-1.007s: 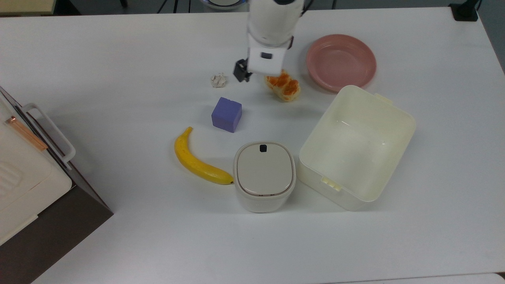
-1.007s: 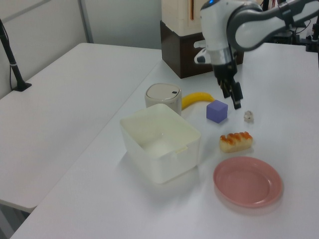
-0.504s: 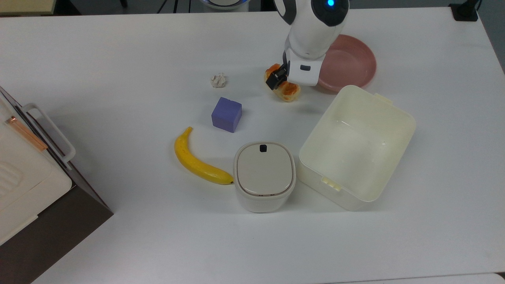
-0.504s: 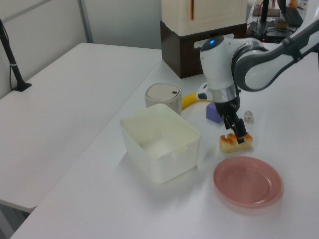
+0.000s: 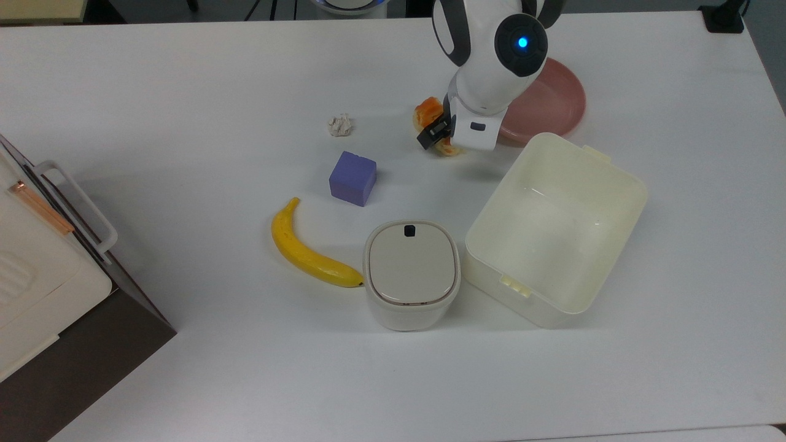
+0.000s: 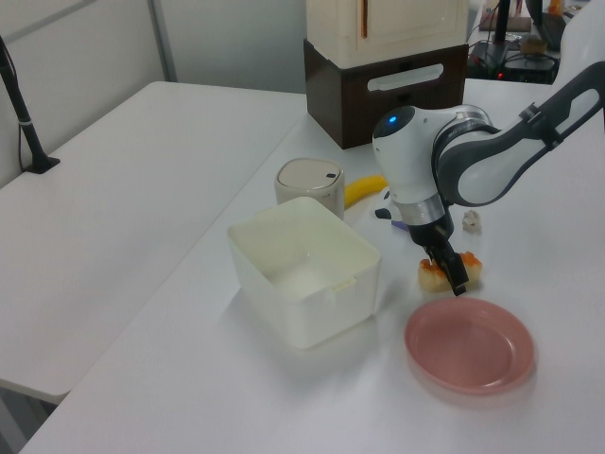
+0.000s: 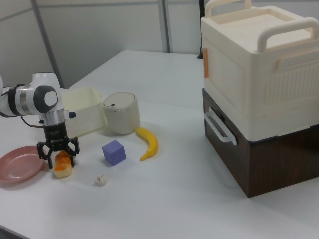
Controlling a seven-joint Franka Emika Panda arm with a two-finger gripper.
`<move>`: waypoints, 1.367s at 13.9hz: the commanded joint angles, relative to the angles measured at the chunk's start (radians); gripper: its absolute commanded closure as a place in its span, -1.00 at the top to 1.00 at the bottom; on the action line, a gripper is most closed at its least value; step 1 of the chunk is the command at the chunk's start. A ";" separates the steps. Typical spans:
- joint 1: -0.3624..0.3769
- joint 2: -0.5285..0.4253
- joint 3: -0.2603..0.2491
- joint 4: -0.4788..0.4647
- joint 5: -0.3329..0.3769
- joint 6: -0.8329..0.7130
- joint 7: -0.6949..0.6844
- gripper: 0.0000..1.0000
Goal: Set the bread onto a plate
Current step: 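Close the gripper on the bread roll, then carry the bread roll over the pink plate and lower it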
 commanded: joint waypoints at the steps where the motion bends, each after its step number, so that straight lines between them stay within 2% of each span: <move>1: 0.007 -0.005 -0.018 -0.004 -0.050 0.051 0.029 0.12; 4: 0.001 -0.014 -0.023 0.035 -0.050 0.042 0.049 0.13; 6: 0.012 -0.020 -0.023 0.093 -0.049 0.020 0.102 0.15; 9: 0.035 -0.027 -0.009 0.113 -0.047 -0.010 0.151 0.20; 12: 0.151 -0.028 -0.009 0.114 -0.043 -0.034 0.256 0.25; 16: 0.257 -0.025 -0.009 0.133 -0.029 -0.070 0.354 0.32; 18: 0.305 -0.024 -0.009 0.133 -0.003 -0.071 0.382 0.46; 19: 0.317 -0.016 -0.009 0.133 -0.001 -0.071 0.401 0.61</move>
